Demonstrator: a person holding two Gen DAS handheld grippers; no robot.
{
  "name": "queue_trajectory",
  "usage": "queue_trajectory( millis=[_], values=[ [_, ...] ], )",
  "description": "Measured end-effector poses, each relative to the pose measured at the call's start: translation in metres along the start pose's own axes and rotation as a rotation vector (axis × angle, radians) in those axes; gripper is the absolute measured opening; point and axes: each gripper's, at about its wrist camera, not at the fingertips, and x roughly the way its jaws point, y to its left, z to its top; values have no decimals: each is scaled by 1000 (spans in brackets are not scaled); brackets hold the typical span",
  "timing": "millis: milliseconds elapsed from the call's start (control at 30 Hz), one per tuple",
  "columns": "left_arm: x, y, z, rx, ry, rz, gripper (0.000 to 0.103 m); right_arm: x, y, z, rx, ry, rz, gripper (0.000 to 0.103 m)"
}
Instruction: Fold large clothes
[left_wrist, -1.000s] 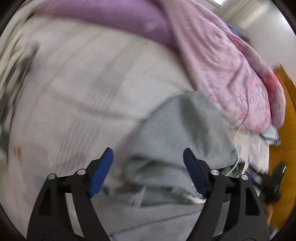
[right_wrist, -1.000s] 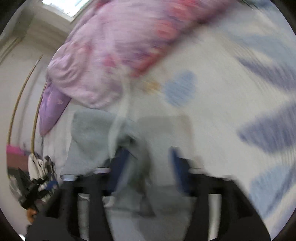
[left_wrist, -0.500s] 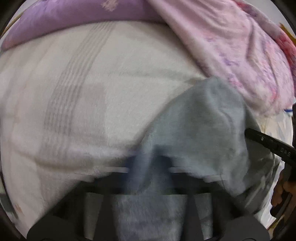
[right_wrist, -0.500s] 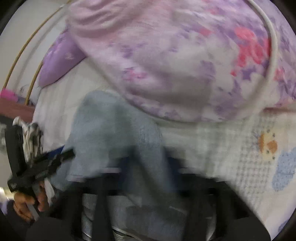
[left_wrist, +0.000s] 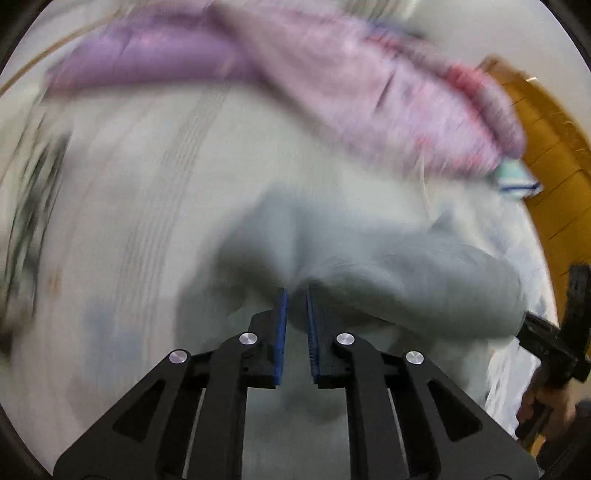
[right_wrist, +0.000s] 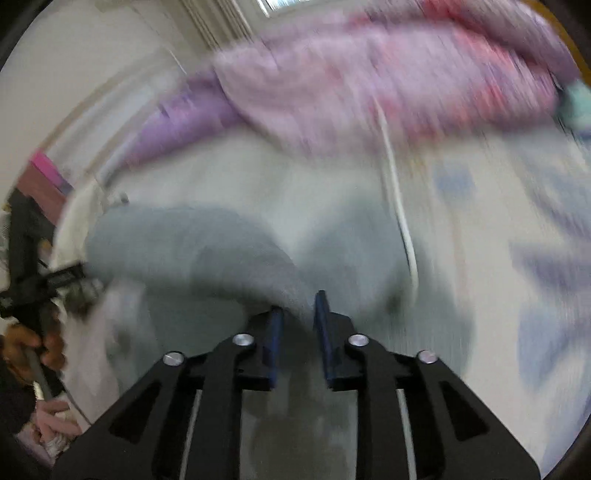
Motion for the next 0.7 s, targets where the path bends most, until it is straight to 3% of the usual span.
queue_trajectory(
  millis=[100, 167, 200, 233, 267, 300, 367, 500, 533, 567, 600, 633, 700],
  values=[
    [3, 14, -42, -166, 139, -2, 20, -8, -22, -44, 230, 86, 83, 21],
    [-4, 16, -59, -244, 152, -32, 27, -16, -27, -54, 341, 81, 158, 23],
    [-7, 15, -63, -281, 150, -59, 35, -17, -27, -54, 382, 72, 184, 26],
    [-8, 12, -66, -312, 140, -89, 60, -17, -27, -53, 409, 63, 199, 38],
    [-10, 8, -66, -334, 122, -106, 75, -16, -27, -50, 437, 51, 218, 59],
    [-9, 2, -64, -358, 94, -122, 76, -13, -25, -45, 465, 35, 238, 65],
    [0, -13, -56, -375, 95, -158, 76, -5, -21, -35, 508, 5, 284, 66],
    [40, -34, -51, -348, 174, -160, 76, 44, -18, -19, 553, 132, 184, 66],
    [50, -39, -51, -332, 196, -141, 73, 51, -21, -19, 571, 137, 205, 65],
    [58, -41, -51, -319, 211, -141, 56, 56, -22, -15, 569, 131, 229, 50],
    [62, -44, -50, -287, 215, -121, 34, 56, -21, -14, 550, 130, 215, 33],
    [63, -46, -50, -256, 222, -82, 4, 54, -20, -11, 537, 130, 207, 12],
    [51, -50, -49, -250, 208, -112, 4, 33, -16, -8, 490, 89, 214, 6]
  ],
)
